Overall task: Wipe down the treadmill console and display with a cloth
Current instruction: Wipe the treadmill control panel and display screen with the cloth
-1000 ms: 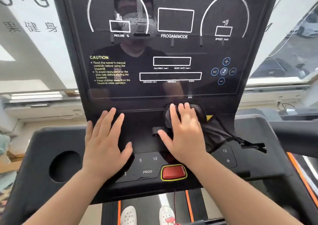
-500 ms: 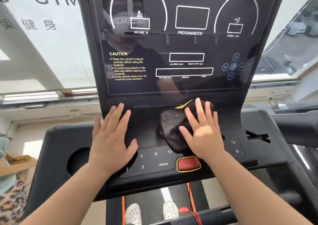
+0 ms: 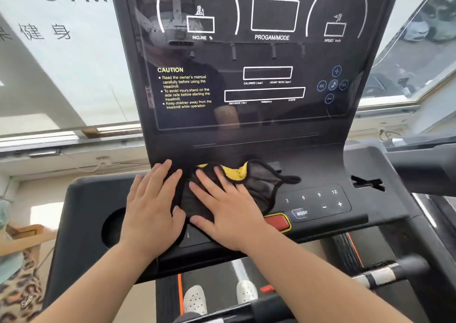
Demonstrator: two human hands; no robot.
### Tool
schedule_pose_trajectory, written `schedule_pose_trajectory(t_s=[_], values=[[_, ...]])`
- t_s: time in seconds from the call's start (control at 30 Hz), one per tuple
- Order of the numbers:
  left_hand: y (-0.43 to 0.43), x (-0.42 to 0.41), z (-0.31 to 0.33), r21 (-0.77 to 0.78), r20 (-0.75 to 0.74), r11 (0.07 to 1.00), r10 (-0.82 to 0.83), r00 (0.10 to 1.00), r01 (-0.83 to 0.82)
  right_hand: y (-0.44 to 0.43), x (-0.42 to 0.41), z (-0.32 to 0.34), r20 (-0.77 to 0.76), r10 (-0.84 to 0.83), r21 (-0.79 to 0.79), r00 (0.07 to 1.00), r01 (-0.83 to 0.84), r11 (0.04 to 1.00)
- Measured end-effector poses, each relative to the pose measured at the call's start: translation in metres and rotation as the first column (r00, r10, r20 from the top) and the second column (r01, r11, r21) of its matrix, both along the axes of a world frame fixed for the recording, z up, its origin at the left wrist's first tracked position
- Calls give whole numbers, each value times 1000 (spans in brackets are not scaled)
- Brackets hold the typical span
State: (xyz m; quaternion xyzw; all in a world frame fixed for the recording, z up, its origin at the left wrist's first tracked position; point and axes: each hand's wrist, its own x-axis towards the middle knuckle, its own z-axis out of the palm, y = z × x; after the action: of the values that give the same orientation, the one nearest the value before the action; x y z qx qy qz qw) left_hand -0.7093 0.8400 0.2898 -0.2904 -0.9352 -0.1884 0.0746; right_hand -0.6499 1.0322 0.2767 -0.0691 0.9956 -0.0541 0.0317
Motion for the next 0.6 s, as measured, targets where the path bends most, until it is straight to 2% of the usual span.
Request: schedule_pose_trajectory(t_s=[0.1, 0.2, 0.33, 0.4, 0.53, 0.6], values=[[12, 4, -4, -2, 21, 999, -37, 999, 37, 33, 22, 3, -10, -179, 44, 984, 180, 983], [25, 5, -4, 3, 32, 998, -64, 997, 64, 71, 31, 15, 11, -397, 42, 918, 396, 917], [37, 9, -4, -10, 41, 997, -77, 996, 78, 123, 46, 23, 87, -559, 34, 824, 559, 829], [40, 11, -6, -29, 58, 997, -66, 996, 67, 127, 48, 24, 99, -584, -4, 806, 587, 809], [48, 19, -11, -66, 70, 997, -42, 997, 46, 101, 43, 7, 62, -517, -96, 854, 520, 848], [52, 24, -13, -91, 71, 995, -33, 997, 40, 107, 45, -1, 41, -483, -84, 875, 484, 871]])
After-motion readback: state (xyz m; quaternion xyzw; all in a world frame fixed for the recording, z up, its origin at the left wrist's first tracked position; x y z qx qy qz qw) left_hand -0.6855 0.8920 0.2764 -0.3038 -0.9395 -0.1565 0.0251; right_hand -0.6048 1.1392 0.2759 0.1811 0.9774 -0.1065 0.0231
